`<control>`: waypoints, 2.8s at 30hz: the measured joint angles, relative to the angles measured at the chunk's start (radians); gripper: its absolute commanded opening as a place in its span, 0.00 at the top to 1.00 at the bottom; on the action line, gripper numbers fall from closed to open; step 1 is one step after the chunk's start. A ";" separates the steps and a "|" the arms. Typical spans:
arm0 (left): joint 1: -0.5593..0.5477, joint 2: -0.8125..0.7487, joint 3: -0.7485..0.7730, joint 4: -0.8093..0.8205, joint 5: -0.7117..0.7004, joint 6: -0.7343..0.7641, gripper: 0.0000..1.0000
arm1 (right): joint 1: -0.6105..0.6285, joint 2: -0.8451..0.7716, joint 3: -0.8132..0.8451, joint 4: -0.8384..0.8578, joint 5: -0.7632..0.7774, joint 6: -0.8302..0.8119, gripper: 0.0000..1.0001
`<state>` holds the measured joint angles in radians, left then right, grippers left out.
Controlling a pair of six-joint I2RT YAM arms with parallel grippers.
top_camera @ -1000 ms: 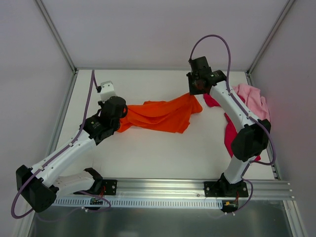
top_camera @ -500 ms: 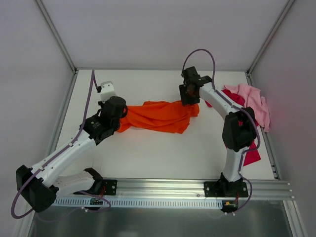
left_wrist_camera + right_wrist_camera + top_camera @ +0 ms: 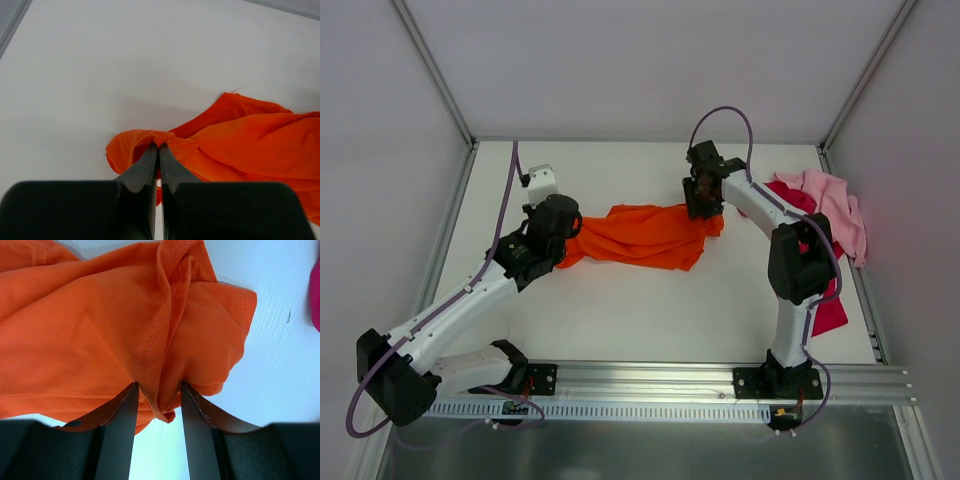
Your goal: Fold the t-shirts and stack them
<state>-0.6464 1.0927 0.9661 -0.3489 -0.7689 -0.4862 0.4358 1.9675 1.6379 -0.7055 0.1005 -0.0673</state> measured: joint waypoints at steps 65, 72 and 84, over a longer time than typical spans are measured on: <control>0.000 0.000 -0.002 0.011 0.010 -0.001 1.00 | 0.029 -0.085 -0.113 0.074 0.005 -0.015 0.58; 0.000 -0.002 -0.017 0.011 0.010 -0.001 1.00 | 0.027 -0.083 -0.113 0.074 0.029 -0.015 0.58; 0.000 -0.010 -0.017 0.011 0.010 -0.001 1.00 | 0.025 -0.056 -0.113 0.073 0.015 -0.013 0.99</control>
<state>-0.6464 1.0824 0.9489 -0.3382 -0.7589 -0.4870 0.4606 1.9110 1.5249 -0.6323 0.1154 -0.0803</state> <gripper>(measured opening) 0.010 0.026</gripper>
